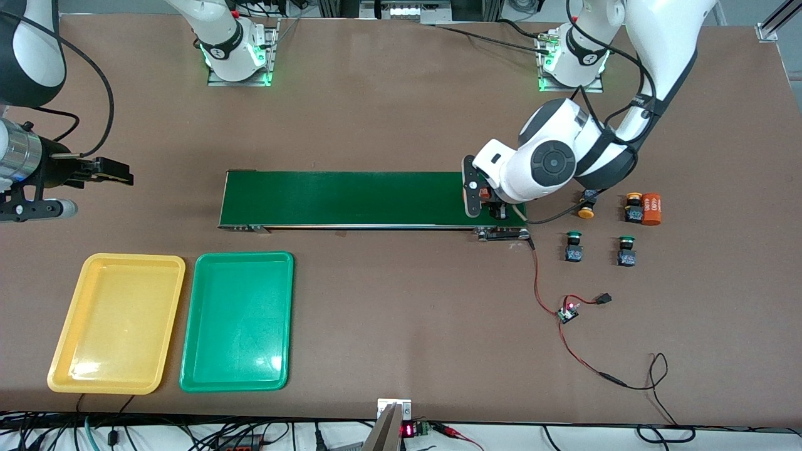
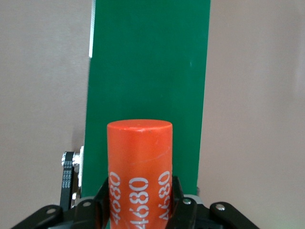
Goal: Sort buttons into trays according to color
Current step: 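Carry the orange cylinder with the left gripper onto the green belt, then open the left gripper and move it back to the buttons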
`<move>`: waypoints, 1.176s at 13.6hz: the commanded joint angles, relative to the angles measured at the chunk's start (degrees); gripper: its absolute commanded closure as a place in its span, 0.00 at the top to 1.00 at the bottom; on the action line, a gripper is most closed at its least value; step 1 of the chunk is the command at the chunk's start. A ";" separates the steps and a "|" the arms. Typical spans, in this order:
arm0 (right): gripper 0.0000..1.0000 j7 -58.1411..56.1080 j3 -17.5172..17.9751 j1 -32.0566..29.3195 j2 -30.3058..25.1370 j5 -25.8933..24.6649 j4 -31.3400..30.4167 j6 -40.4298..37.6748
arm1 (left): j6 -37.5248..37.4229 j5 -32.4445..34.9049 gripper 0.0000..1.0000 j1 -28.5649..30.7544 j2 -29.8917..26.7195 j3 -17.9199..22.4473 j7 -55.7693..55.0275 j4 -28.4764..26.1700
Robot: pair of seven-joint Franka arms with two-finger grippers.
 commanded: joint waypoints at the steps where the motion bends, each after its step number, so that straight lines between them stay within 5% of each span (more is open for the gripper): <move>1: 1.00 -0.95 -0.02 -0.09 -0.18 0.81 -0.05 -0.93 | 3.56 4.44 0.26 0.89 -0.65 -0.31 2.74 -3.86; 6: 1.00 -0.95 -0.02 -0.09 -0.09 0.81 -0.05 -1.03 | 5.33 9.81 0.30 0.10 0.93 -0.22 2.66 -6.42; 8: 1.00 -0.94 -0.02 -0.09 -0.09 0.81 -0.05 -1.11 | 5.51 10.00 0.40 -1.04 1.11 -0.13 1.78 -6.33; 9: 1.00 -0.86 -0.02 -0.09 -0.09 0.81 -0.05 -1.37 | 6.12 10.09 0.81 -1.13 1.46 -0.13 1.69 -6.16; 10: 1.00 -0.86 -0.02 -0.09 -0.09 0.81 -0.14 -1.38 | 6.30 10.26 1.00 -1.05 1.46 -0.13 1.69 -6.15; 13: 1.00 -0.86 -0.02 -0.09 -0.09 0.81 -0.14 -1.38 | 4.12 10.26 1.00 0.18 -0.11 -0.31 1.52 -5.63; 16: 1.00 -0.86 -0.11 -0.09 -0.09 0.81 -0.14 -1.38 | -9.21 9.65 1.00 2.29 -1.35 -0.22 0.64 3.04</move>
